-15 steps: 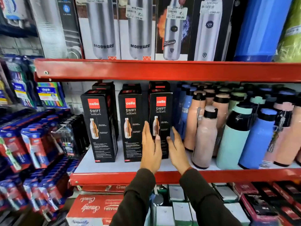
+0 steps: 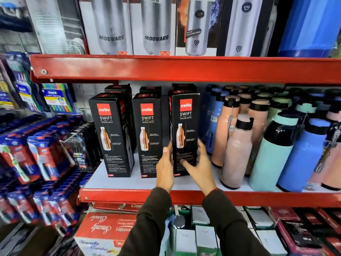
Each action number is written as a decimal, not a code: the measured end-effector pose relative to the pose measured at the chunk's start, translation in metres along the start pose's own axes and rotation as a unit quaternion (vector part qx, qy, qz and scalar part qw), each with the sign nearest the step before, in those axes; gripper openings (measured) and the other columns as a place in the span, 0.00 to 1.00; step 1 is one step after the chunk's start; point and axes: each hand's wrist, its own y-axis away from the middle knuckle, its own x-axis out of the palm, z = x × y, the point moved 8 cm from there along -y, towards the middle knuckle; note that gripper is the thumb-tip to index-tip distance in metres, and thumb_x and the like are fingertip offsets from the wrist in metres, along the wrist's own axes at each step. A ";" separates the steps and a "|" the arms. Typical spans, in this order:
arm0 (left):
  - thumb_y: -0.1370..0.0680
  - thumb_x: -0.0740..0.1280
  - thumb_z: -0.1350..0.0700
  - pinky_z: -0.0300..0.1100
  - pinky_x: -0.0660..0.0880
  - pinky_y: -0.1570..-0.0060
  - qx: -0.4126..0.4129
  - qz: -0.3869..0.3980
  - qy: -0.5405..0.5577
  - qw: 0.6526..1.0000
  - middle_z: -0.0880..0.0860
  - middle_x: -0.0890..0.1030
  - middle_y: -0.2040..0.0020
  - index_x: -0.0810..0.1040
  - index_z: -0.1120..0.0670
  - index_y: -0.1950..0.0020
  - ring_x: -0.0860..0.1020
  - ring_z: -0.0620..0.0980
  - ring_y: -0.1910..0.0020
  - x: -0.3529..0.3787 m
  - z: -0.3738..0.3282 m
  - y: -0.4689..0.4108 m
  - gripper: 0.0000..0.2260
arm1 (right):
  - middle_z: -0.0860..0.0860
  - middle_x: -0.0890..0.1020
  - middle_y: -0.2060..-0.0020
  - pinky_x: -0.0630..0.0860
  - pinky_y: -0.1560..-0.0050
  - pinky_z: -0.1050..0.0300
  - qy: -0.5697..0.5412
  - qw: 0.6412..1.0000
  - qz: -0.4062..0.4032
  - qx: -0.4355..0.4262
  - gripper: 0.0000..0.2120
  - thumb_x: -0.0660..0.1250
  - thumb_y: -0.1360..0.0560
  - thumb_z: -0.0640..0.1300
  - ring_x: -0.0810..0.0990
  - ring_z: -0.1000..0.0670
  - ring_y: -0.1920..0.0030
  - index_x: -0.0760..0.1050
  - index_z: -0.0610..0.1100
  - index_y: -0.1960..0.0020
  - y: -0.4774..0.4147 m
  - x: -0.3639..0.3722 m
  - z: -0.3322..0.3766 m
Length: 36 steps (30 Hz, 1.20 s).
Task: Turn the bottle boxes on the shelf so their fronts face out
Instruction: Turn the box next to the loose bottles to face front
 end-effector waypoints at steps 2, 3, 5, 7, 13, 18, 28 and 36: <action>0.21 0.49 0.38 0.45 0.64 0.27 0.021 -0.015 0.011 1.000 0.49 0.75 0.31 0.70 0.48 0.28 0.71 0.43 0.29 -0.001 -0.007 0.005 0.27 | 0.57 0.76 0.35 0.74 0.34 0.56 0.005 1.000 0.002 -0.009 0.44 0.78 0.35 0.39 0.75 0.60 0.35 0.60 0.58 0.27 -0.003 -0.003 0.003; 0.20 0.49 0.39 0.45 0.66 0.29 0.030 -0.023 0.016 0.999 0.48 0.77 0.33 0.72 0.49 0.29 0.72 0.43 0.31 -0.002 -0.009 0.007 0.26 | 0.56 0.76 0.34 0.74 0.35 0.57 0.009 1.000 0.001 -0.010 0.47 0.80 0.37 0.41 0.75 0.58 0.34 0.59 0.57 0.26 -0.004 -0.004 0.005; 0.19 0.50 0.41 0.44 0.69 0.31 0.050 -0.029 0.015 0.998 0.48 0.79 0.34 0.75 0.50 0.31 0.75 0.42 0.33 -0.003 -0.011 0.010 0.25 | 0.55 0.76 0.34 0.72 0.34 0.56 0.012 1.000 -0.008 -0.011 0.50 0.82 0.40 0.44 0.74 0.57 0.34 0.58 0.55 0.26 -0.007 -0.008 0.008; 0.19 0.50 0.41 0.44 0.70 0.31 0.073 -0.033 -0.001 0.997 0.49 0.80 0.35 0.77 0.52 0.33 0.76 0.43 0.34 -0.003 -0.013 0.012 0.25 | 0.58 0.76 0.37 0.72 0.33 0.56 0.013 1.000 -0.015 -0.008 0.50 0.83 0.40 0.45 0.75 0.59 0.35 0.58 0.54 0.26 -0.010 -0.011 0.009; 0.18 0.53 0.47 0.37 0.61 0.28 0.119 -0.070 -0.041 0.990 0.44 0.70 0.26 0.68 0.49 0.26 0.66 0.38 0.27 -0.003 -0.009 0.008 0.21 | 0.66 0.74 0.42 0.75 0.34 0.52 0.004 1.000 -0.028 0.007 0.50 0.82 0.41 0.44 0.77 0.55 0.38 0.58 0.56 0.27 -0.015 -0.020 0.006; 0.16 0.53 0.53 0.17 0.60 0.39 0.080 -0.056 -0.069 0.993 0.42 0.64 0.27 0.60 0.51 0.23 0.62 0.39 0.27 0.000 0.004 -0.012 0.21 | 0.68 0.70 0.38 0.69 0.35 0.64 0.004 1.000 0.015 0.004 0.50 0.80 0.37 0.40 0.71 0.67 0.37 0.56 0.54 0.24 -0.020 -0.020 0.004; 0.20 0.60 0.63 0.26 0.70 0.40 0.102 -0.090 -0.106 0.985 0.46 0.79 0.38 0.71 0.51 0.36 0.76 0.34 0.38 -0.012 0.010 -0.021 0.14 | 0.71 0.63 0.35 0.66 0.37 0.77 -0.017 0.997 0.069 -0.003 0.37 0.64 0.24 0.29 0.63 0.60 0.27 0.55 0.61 0.28 -0.018 0.001 -0.005; 0.20 0.59 0.66 0.17 0.67 0.47 0.096 -0.136 -0.143 0.976 0.48 0.78 0.37 0.70 0.54 0.36 0.77 0.45 0.38 -0.008 0.016 -0.018 0.14 | 0.76 0.61 0.34 0.62 0.24 0.52 0.042 0.997 0.062 -0.011 0.40 0.61 0.24 0.29 0.60 0.78 0.34 0.51 0.65 0.27 -0.015 0.005 -0.015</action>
